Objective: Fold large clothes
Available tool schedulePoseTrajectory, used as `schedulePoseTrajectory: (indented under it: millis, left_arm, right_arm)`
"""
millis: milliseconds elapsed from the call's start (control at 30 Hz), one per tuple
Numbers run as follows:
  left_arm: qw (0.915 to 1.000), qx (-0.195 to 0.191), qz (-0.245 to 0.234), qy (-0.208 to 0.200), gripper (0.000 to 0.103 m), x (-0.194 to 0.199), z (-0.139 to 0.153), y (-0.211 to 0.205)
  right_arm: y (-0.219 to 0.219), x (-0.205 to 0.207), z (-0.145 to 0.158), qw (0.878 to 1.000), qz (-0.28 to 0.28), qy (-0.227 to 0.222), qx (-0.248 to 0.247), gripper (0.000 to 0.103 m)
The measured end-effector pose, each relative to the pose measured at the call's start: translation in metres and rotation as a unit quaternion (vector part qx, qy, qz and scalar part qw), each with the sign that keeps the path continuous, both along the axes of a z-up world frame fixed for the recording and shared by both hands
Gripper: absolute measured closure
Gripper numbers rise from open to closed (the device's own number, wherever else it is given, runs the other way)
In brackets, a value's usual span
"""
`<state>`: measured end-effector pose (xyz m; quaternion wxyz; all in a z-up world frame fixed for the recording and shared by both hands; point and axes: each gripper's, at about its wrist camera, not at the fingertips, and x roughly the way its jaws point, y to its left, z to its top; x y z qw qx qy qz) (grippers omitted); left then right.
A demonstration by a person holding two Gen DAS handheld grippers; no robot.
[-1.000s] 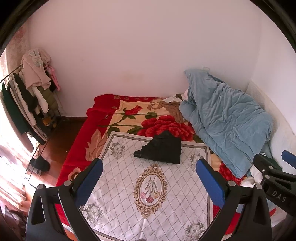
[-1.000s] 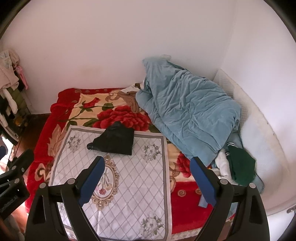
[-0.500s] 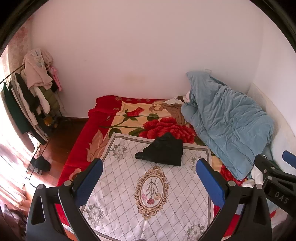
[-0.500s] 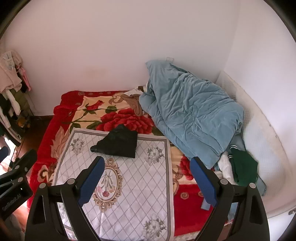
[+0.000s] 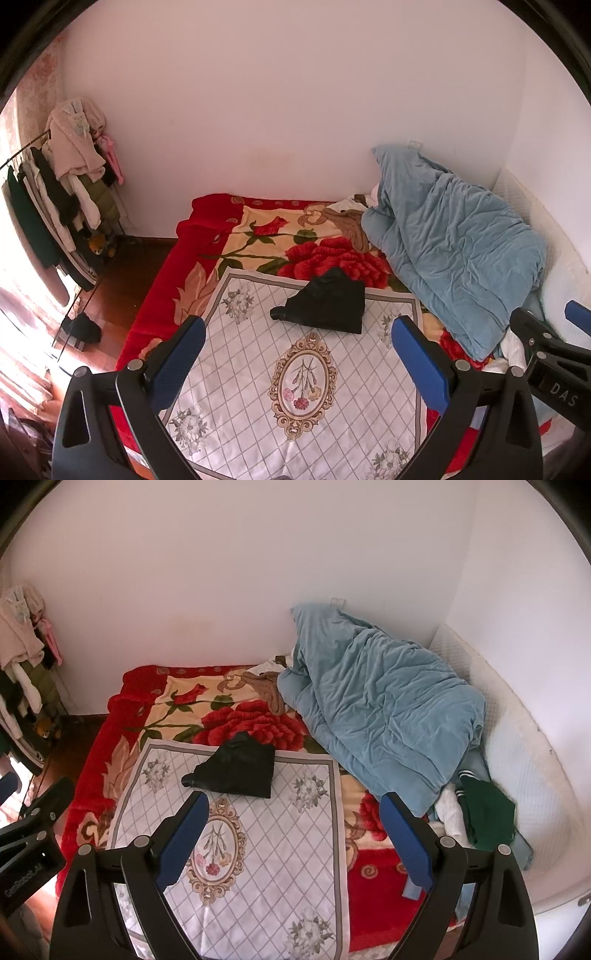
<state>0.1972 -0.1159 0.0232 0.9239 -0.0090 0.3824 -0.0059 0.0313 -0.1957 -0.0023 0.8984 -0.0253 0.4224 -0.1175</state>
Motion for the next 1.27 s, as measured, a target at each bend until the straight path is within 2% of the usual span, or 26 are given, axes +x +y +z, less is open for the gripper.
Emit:
schedulePoseTrajectory:
  millis: [1267]
  left_arm:
    - [1.0000, -0.002, 0.002, -0.004, 0.000, 0.006, 0.007, 0.005]
  right_arm:
    - [0.008, 0.005, 0.019, 1.000, -0.005, -0.011, 0.005, 0.008]
